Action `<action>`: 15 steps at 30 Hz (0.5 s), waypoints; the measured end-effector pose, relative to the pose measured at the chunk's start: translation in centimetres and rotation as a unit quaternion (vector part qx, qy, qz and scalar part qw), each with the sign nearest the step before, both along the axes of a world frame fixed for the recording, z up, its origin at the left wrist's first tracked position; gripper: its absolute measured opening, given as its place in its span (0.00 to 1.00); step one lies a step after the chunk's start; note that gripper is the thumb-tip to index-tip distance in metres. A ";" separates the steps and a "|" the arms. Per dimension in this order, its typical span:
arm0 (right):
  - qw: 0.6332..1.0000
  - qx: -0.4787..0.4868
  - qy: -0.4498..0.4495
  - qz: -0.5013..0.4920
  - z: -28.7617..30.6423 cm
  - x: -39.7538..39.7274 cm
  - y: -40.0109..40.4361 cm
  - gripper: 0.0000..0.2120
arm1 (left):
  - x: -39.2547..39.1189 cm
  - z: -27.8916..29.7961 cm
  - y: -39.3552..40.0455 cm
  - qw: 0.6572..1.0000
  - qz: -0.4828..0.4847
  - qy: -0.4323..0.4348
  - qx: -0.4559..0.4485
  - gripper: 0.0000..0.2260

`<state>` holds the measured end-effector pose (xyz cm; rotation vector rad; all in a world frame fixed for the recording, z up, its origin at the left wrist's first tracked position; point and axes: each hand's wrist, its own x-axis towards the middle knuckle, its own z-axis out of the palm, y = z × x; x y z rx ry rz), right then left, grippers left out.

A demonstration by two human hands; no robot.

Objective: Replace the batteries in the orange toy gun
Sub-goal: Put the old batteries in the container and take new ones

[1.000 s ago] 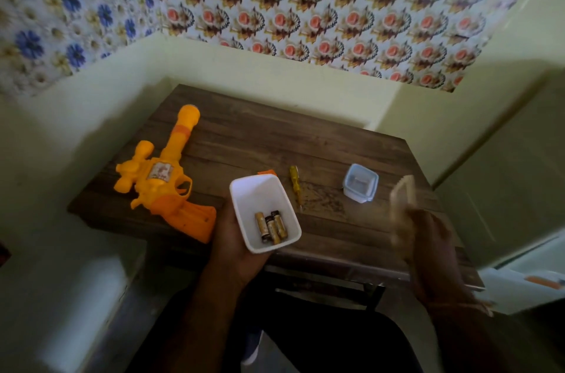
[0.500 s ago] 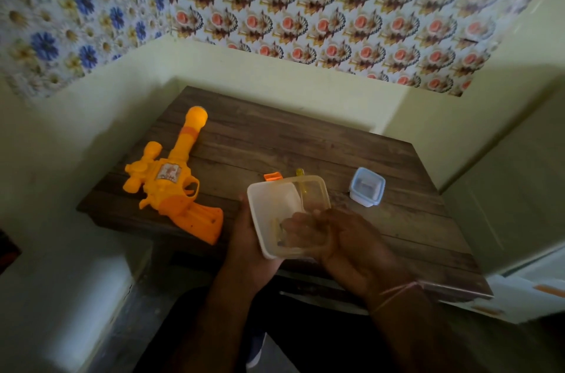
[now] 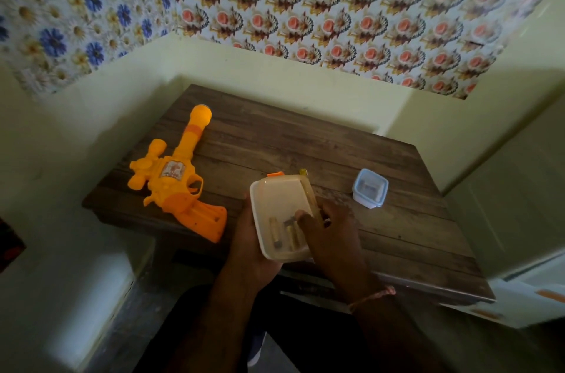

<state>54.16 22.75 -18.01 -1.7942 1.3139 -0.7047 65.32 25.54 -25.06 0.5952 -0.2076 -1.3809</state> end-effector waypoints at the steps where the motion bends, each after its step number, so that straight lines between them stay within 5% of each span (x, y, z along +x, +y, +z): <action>1: 1.000 0.000 0.002 -0.009 -0.4 0.3 0.0 0.09 | -0.1 0.1 0.0 1.000 0.000 0.010 0.017 0.24; 9: 0.997 0.021 -0.044 -0.059 -1.1 1.6 0.2 0.13 | -0.6 1.5 -0.2 0.998 -0.011 -0.011 0.067 0.25; 13: 0.987 0.138 -0.070 -0.050 -0.3 1.0 -0.8 0.07 | -0.3 1.8 -0.5 0.991 -0.017 -0.089 0.096 0.24; 15: 0.987 0.135 -0.069 -0.046 0.0 0.6 -1.1 0.13 | -0.3 1.9 -0.7 0.982 -0.013 -0.139 0.126 0.23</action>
